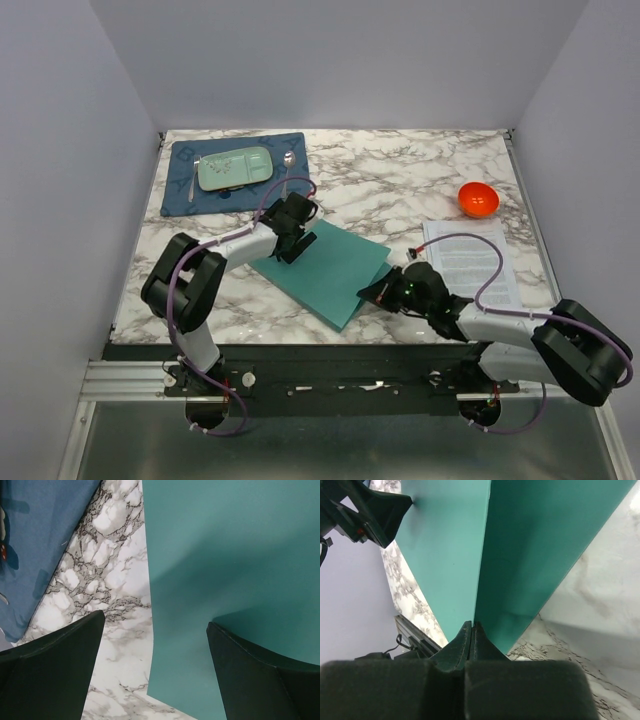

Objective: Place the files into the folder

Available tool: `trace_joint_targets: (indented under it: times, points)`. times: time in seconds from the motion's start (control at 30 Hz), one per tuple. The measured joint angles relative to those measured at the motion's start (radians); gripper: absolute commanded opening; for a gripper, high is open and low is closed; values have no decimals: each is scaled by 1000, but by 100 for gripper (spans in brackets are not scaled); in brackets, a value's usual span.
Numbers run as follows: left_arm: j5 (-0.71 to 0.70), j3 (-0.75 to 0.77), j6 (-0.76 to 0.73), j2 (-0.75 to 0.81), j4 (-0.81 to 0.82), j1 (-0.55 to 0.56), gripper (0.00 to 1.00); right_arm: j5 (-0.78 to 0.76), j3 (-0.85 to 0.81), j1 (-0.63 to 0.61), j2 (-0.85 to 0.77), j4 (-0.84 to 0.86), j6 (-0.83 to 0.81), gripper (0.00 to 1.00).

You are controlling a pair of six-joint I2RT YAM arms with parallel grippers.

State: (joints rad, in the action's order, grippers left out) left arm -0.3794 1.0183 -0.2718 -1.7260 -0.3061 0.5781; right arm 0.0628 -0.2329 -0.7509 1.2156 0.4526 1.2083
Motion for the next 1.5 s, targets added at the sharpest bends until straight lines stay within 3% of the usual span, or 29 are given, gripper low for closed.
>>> trace_joint_targets:
  times: [0.13, 0.23, 0.4, 0.5, 0.63, 0.83, 1.1, 1.2, 1.23, 1.3, 1.33, 1.5]
  points:
    - [21, 47, 3, 14, -82, -2, 99, -44, -24, -3, -90, -74, -60, 1]
    - [110, 183, 18, 58, -250, -50, 99, -127, -87, -29, -190, -181, -138, 1]
    - [284, 572, 65, 148, -419, -253, 99, -353, -238, -139, -334, -362, -314, 1]
    - [327, 660, 80, 247, -449, -353, 99, -496, -304, -218, -355, -448, -425, 1]
    - [379, 608, 83, 356, -495, -392, 99, -681, -379, -349, -303, -530, -579, 1]
    - [451, 425, 87, 343, -554, -447, 99, -928, -555, -583, -52, -550, -863, 1]
    - [489, 330, 90, 363, -583, -485, 99, -1105, -752, -804, 274, -529, -1133, 1]
    - [497, 307, 89, 387, -586, -500, 99, -1131, -804, -856, 380, -529, -1192, 14]
    - [497, 305, 89, 393, -586, -508, 99, -1135, -828, -872, 424, -531, -1207, 23]
    - [492, 305, 88, 410, -586, -539, 99, -1131, -865, -891, 493, -554, -1211, 30]
    - [484, 305, 85, 419, -587, -563, 99, -1121, -885, -897, 523, -580, -1205, 40]
    - [398, 305, 73, 459, -584, -679, 99, -1039, -947, -907, 610, -654, -1181, 59]
